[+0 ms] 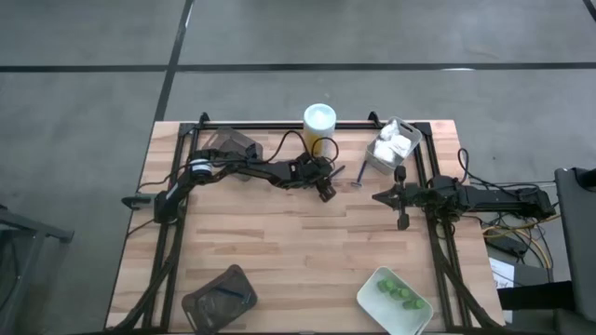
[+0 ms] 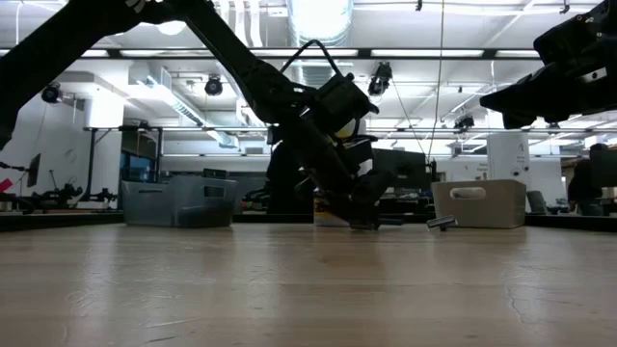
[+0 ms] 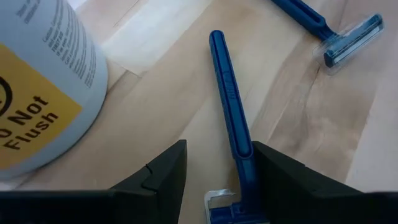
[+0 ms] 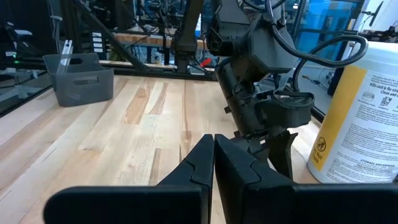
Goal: Pick & Place Travel size toiletries
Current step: Put the blue razor into the bottom black bin
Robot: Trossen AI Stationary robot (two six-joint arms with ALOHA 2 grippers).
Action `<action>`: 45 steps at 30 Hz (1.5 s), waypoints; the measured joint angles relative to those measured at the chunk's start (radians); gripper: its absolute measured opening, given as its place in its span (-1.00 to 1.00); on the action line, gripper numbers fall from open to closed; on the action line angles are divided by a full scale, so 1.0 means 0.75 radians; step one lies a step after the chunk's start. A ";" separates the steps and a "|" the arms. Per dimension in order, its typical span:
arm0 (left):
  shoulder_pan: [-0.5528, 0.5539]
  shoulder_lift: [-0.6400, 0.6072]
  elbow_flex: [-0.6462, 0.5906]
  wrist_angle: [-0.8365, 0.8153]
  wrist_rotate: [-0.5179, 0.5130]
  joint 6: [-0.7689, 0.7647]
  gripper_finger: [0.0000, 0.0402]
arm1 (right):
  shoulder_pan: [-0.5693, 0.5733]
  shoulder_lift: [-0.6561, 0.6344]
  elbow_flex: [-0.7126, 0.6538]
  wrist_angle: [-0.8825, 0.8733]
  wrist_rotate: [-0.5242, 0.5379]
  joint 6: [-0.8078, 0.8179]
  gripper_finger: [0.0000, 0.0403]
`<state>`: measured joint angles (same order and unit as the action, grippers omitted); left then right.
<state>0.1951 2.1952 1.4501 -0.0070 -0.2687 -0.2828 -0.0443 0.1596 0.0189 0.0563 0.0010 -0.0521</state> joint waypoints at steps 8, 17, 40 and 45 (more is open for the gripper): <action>0.000 -0.003 -0.002 -0.007 0.017 -0.023 -0.22 | 0.000 0.000 0.000 0.000 0.000 -0.001 -0.96; 0.002 -0.009 -0.003 -0.014 0.074 -0.069 -0.59 | 0.000 0.000 0.000 0.000 0.000 -0.001 -0.96; -0.003 -0.154 0.013 -0.050 0.084 -0.082 -0.79 | 0.000 -0.001 0.000 0.000 0.000 -0.001 -0.96; -0.002 -0.216 0.012 -0.065 0.055 -0.077 -0.77 | 0.000 0.002 0.000 -0.001 0.000 -0.001 -0.96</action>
<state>0.1933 2.0329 1.4590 -0.0559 -0.2277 -0.3409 -0.0441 0.1612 0.0189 0.0558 0.0010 -0.0525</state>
